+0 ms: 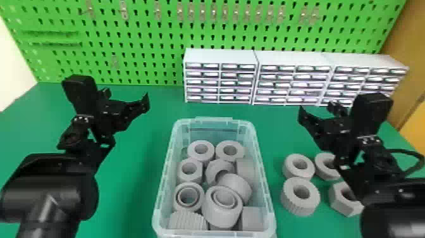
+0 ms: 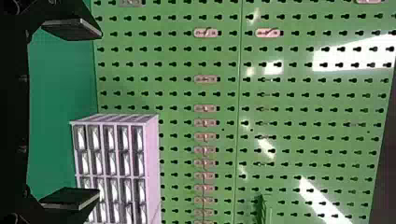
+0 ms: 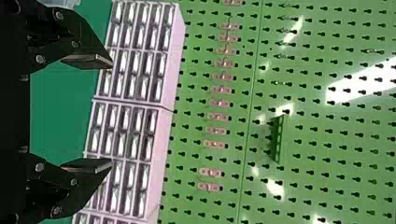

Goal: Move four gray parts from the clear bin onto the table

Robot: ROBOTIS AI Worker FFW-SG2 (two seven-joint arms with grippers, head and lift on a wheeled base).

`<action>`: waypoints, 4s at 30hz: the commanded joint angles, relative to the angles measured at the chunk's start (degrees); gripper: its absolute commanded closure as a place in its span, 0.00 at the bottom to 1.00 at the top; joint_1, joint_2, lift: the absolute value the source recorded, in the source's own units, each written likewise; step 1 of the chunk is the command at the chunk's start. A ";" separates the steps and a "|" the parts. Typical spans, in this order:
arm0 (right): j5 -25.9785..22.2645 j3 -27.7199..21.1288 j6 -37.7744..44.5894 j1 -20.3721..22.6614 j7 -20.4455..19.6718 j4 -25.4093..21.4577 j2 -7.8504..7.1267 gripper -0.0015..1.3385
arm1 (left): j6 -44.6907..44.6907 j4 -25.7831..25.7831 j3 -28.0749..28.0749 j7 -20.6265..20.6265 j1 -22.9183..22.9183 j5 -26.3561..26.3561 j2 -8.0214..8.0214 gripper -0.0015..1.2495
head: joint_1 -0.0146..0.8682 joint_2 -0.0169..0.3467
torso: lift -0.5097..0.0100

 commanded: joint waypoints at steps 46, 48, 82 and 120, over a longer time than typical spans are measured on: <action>-5.68 0.23 3.98 -4.72 3.16 4.69 -0.48 0.38 | -0.76 -1.60 2.18 1.48 -0.21 -0.25 1.01 0.08 | 0.79 0.12 | 0.89; -5.77 -0.56 3.89 -3.84 3.16 4.60 -0.57 0.38 | -0.76 -1.60 1.65 1.48 -0.04 -0.25 1.19 0.08 | 0.79 0.12 | 0.89; -4.36 -1.97 8.20 -3.84 3.16 2.85 -1.18 0.38 | 1.44 -3.80 5.52 1.74 3.92 0.01 2.24 0.08 | 0.79 0.12 | 0.89; -3.04 -2.06 9.52 -2.34 3.16 2.23 -0.39 0.38 | 1.44 -3.80 4.11 1.74 3.48 -0.07 2.24 0.08 | 0.79 0.12 | 0.89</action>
